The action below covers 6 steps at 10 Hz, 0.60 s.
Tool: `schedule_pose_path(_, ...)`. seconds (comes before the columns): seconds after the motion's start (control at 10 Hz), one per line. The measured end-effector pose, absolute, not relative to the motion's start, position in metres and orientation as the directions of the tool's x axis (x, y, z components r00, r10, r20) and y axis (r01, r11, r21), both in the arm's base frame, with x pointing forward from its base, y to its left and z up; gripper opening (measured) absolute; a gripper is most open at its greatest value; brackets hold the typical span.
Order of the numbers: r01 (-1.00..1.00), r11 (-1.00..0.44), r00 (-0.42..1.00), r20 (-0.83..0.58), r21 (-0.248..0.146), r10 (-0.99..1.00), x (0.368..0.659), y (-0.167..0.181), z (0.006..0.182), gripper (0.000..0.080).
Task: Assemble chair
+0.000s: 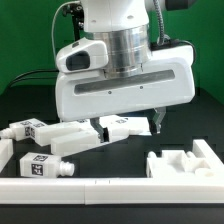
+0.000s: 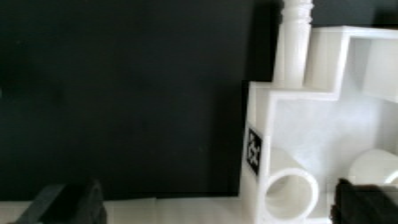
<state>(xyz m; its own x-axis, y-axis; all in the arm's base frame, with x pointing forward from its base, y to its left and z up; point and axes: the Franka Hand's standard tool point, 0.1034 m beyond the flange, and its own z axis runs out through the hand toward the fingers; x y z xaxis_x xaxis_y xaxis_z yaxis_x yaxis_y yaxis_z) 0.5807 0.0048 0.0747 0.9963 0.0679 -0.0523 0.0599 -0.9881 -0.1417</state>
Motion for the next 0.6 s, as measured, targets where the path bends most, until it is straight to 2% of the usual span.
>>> schedule_pose_path(0.3, 0.198, -0.970, 0.978, -0.041, -0.139, 0.206, 0.579, -0.024, 0.069, 0.0649)
schedule_pose_path(0.5, 0.362, -0.925, 0.930, -0.023, -0.112, 0.367, 0.581, -0.047, 0.071, 0.0649)
schedule_pose_path(0.6, 0.332, -0.936, 0.941, -0.028, -0.113, 0.337, 0.580, -0.046, 0.071, 0.0649)
